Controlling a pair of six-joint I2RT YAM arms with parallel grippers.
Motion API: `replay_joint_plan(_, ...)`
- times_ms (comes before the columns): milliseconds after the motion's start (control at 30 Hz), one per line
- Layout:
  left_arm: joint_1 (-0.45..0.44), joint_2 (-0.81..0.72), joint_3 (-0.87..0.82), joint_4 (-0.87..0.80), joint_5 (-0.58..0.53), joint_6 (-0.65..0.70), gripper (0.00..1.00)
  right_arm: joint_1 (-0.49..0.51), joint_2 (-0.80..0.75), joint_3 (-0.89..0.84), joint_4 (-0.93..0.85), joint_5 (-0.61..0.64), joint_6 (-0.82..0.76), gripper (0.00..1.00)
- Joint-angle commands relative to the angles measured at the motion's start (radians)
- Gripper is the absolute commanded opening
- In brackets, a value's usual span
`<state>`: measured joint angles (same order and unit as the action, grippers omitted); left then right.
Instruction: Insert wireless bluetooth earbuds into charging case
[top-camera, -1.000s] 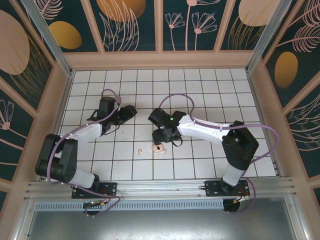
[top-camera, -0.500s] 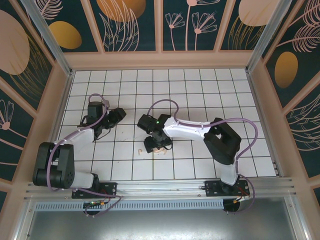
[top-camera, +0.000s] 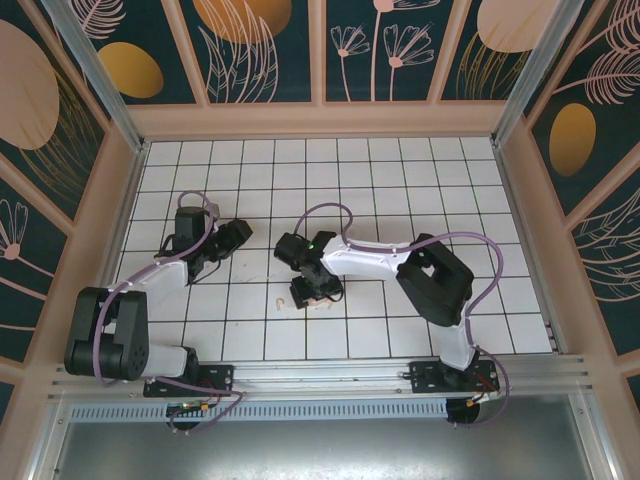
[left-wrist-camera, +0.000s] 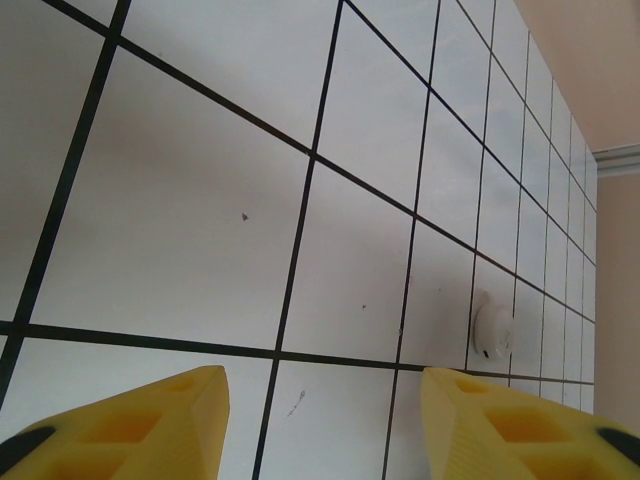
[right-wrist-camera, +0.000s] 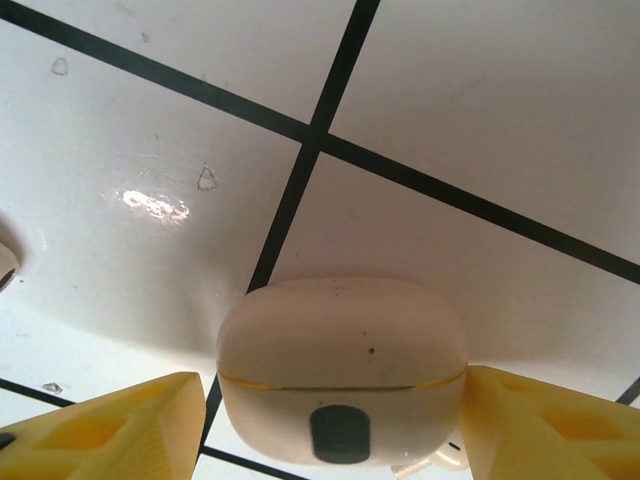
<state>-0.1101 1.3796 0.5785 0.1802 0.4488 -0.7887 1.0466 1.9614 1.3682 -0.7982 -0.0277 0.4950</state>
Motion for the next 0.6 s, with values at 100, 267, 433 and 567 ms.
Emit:
replay_joint_plan(100,0.008,-0.013,-0.004,0.022,0.017,0.023,0.51,-0.016,0.008,-0.015,0.035,-0.001,-0.006,0.6)
replay_joint_plan(267,0.007,-0.017,-0.006,0.021,0.016,0.025,0.51,-0.023,0.012,-0.036,0.058,-0.009,0.001,0.63)
replay_joint_plan(433,0.007,-0.032,-0.009,0.016,0.012,0.028,0.51,-0.026,0.009,-0.052,0.074,-0.006,0.006,0.66)
replay_joint_plan(567,0.007,-0.048,-0.003,0.009,0.009,0.048,0.5,-0.028,-0.016,-0.056,0.092,0.013,0.008,0.51)
